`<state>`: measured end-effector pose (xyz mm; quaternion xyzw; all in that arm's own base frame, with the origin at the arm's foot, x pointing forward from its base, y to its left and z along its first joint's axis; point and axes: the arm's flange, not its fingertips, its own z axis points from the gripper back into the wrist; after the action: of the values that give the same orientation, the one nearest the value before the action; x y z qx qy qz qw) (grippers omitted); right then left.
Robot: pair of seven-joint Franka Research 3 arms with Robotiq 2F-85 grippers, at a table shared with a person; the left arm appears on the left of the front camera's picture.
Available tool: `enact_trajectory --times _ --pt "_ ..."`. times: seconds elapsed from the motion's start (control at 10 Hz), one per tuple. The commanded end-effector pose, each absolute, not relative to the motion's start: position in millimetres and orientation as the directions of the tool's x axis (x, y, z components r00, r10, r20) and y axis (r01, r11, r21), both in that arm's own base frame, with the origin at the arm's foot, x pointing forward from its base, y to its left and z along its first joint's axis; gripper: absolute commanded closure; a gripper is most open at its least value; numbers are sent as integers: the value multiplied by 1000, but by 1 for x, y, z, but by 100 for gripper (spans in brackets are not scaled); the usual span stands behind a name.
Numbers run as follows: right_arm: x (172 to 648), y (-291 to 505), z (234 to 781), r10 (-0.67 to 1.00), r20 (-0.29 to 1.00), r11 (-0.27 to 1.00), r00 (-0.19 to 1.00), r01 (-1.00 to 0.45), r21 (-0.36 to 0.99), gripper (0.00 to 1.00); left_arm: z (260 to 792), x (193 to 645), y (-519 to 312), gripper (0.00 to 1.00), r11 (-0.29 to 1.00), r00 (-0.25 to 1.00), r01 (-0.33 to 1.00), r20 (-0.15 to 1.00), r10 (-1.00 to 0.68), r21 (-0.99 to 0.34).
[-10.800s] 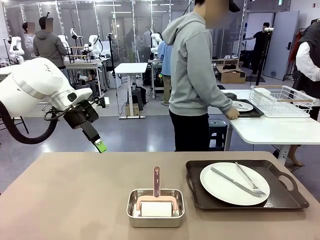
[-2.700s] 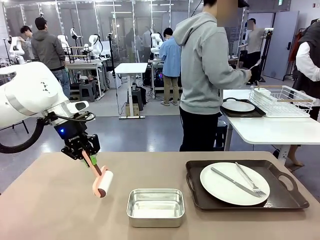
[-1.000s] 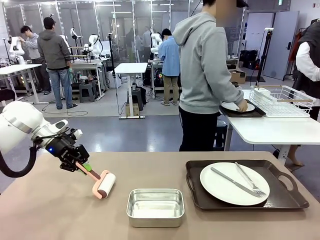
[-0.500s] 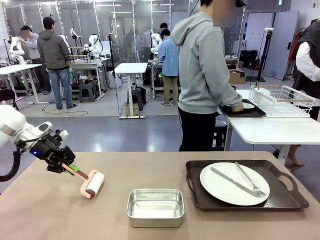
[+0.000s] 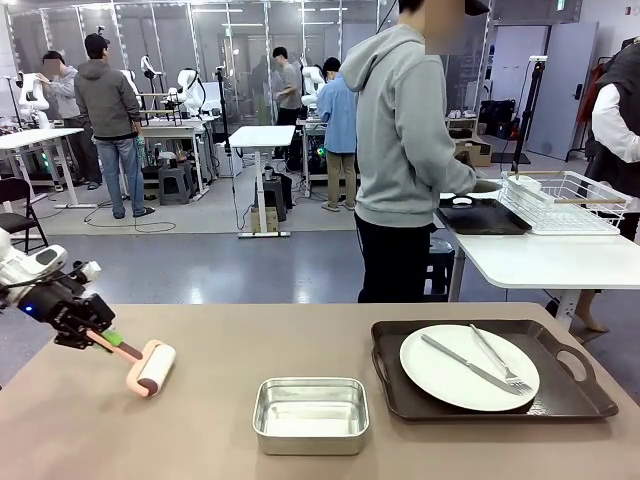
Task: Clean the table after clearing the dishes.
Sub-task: When the left (or right) Handle tray is removed, use the left hand (or right hand) to clean the left (or right) side of the table with the Lint Roller.
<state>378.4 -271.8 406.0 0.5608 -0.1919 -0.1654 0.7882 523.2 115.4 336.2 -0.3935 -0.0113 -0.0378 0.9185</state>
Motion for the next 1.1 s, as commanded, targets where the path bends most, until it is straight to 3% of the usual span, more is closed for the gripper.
enact_trajectory --times 0.0,0.7,1.0 --pt "377 -271 408 -476 121 315 871 40 948 0 327 511 151 78 788 999 37 -2 -48 -614" --pt "377 -271 408 -476 121 315 871 40 948 0 382 493 196 78 945 992 -107 -97 80 -309" --pt "377 -271 408 -476 121 315 871 40 948 0 420 484 186 78 962 995 -84 -80 65 -260"
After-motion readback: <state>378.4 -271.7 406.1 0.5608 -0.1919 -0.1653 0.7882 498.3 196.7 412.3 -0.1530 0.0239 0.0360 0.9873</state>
